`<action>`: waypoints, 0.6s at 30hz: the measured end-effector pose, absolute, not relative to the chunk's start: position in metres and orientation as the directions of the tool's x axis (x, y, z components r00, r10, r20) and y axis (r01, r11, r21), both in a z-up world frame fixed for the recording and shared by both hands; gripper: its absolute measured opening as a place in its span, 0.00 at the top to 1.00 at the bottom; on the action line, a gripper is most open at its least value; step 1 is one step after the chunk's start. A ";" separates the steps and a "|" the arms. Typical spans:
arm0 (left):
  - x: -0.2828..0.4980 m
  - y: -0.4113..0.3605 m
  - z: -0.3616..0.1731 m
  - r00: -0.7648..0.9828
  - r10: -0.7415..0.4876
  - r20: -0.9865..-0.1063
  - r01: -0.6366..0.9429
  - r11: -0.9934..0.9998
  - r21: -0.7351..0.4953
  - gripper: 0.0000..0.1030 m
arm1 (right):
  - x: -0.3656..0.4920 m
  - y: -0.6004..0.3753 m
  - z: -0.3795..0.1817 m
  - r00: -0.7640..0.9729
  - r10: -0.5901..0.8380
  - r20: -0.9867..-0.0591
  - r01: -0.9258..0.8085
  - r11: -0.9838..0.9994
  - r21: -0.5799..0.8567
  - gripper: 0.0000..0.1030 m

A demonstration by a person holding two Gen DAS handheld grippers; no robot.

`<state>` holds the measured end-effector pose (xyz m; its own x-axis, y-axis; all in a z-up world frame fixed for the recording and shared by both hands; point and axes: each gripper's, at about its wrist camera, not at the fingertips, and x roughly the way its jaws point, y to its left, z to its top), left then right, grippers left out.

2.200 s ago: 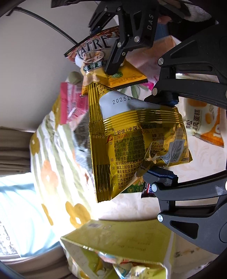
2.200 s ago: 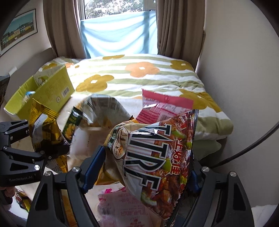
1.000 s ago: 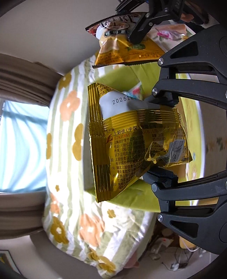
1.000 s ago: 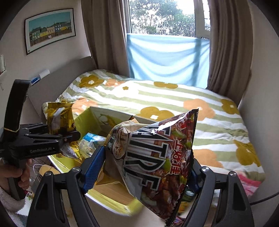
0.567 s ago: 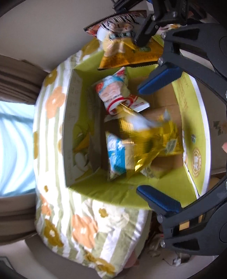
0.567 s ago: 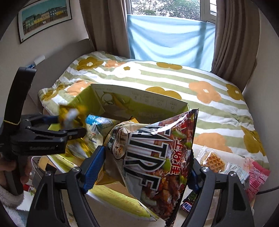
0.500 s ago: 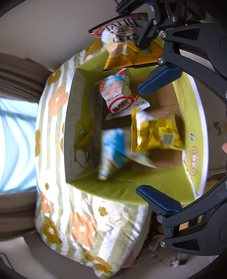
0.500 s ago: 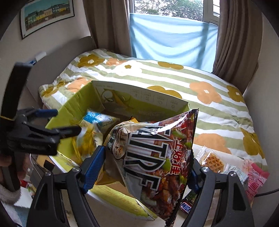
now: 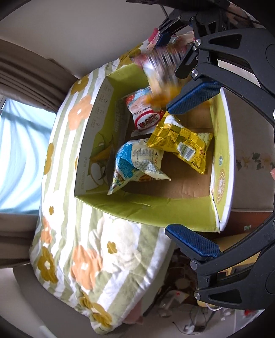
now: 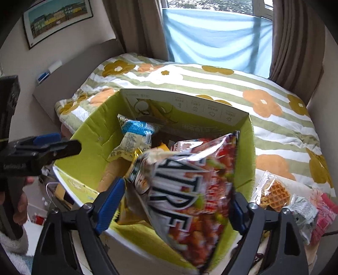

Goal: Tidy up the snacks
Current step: 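Open the right gripper to drop the TATRE bag into the box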

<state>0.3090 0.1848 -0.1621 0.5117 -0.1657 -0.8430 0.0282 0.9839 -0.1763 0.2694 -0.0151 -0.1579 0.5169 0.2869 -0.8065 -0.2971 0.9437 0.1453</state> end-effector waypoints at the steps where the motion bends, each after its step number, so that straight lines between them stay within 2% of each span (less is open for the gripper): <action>1: 0.307 0.185 -0.163 0.510 -0.169 -0.844 0.027 0.983 -0.180 0.00 | 0.269 -0.016 -0.159 0.519 0.302 -0.800 -0.292 0.942 0.166 0.00; 11: 0.298 0.186 -0.163 0.511 -0.176 -0.841 0.039 0.983 -0.182 0.00 | 0.257 -0.019 -0.158 0.508 0.303 -0.806 -0.281 0.943 0.178 0.00; 18: 0.292 0.177 -0.150 0.534 -0.185 -0.825 0.094 0.983 -0.160 0.00 | 0.246 -0.027 -0.142 0.559 0.226 -0.798 -0.231 0.967 0.112 0.00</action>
